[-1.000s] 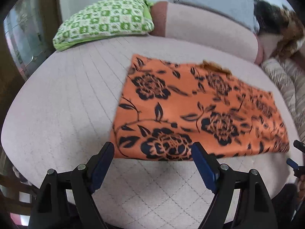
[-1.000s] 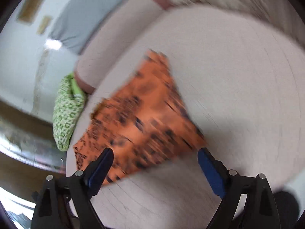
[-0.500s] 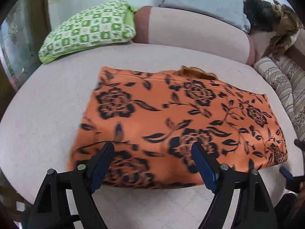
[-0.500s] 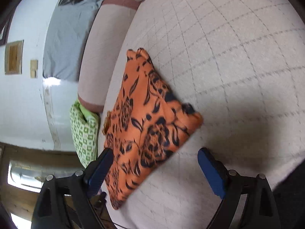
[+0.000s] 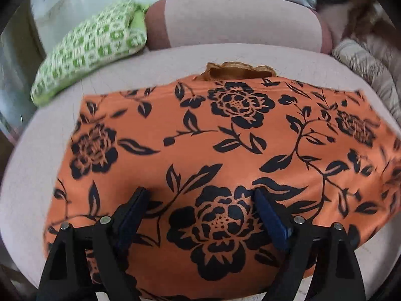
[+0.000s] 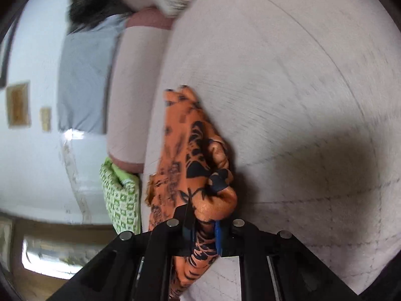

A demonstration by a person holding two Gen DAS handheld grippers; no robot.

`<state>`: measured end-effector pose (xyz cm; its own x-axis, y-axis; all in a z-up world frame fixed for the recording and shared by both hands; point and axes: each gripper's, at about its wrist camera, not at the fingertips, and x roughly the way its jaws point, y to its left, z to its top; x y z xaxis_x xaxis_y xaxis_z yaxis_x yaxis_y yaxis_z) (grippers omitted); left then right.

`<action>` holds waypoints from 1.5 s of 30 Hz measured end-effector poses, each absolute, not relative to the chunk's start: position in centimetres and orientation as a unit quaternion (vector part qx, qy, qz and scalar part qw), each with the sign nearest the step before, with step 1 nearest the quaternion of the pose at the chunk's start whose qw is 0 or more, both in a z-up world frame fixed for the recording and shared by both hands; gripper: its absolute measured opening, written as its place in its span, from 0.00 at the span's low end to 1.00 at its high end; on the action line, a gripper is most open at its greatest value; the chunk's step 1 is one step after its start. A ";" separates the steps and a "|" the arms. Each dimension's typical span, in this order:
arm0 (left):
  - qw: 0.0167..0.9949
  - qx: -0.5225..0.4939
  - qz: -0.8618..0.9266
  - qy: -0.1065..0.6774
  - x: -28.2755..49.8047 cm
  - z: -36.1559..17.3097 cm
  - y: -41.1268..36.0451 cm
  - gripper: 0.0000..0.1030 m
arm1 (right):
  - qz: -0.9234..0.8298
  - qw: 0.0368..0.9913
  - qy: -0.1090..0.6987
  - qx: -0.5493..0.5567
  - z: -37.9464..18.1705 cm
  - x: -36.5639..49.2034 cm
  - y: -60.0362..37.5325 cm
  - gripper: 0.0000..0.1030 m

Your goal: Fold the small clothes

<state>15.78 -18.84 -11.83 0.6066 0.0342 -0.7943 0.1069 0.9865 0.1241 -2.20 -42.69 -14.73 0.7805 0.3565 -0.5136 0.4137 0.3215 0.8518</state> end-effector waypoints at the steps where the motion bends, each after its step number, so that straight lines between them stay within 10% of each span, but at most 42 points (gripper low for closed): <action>1: 0.892 0.076 -0.020 0.446 15.8 -11.5 -18.9 0.82 | -0.022 0.762 0.338 0.552 -13.9 -2.3 -42.5 0.11; 7: 0.914 0.051 -0.033 0.400 15.5 -8.3 -19.6 0.82 | -0.012 0.732 0.391 0.558 -17.2 -2.6 -43.7 0.22; 11: 0.892 0.076 -0.036 0.444 17.4 -11.9 -20.5 0.84 | -0.004 0.773 0.384 0.505 -13.3 -3.2 -45.9 0.63; 16: 0.896 0.076 -0.032 0.437 17.4 -12.1 -20.9 0.84 | 0.056 0.808 0.378 0.449 -10.9 3.1 -47.7 0.81; 22: 0.896 0.070 -0.037 0.438 17.7 -12.2 -20.7 0.84 | 0.116 0.749 0.489 0.432 -16.4 13.6 -46.3 0.80; 23: 0.896 0.072 -0.038 0.436 17.4 -12.0 -20.5 0.84 | 0.110 0.758 0.494 0.412 -16.3 14.2 -45.8 0.71; 25: 0.898 0.073 -0.039 0.431 17.5 -12.2 -20.3 0.85 | 0.104 0.754 0.505 0.406 -16.3 14.7 -45.3 0.17; 45: 0.896 0.073 -0.062 0.433 17.8 -12.0 -19.9 0.86 | 0.055 0.865 0.389 0.312 -8.0 11.0 -43.2 0.23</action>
<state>17.78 -19.92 -11.99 0.6165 -0.0478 -0.7859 0.1747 0.9816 0.0773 11.01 -43.18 -7.97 0.6912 0.3383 -0.6386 0.1475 0.7990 0.5830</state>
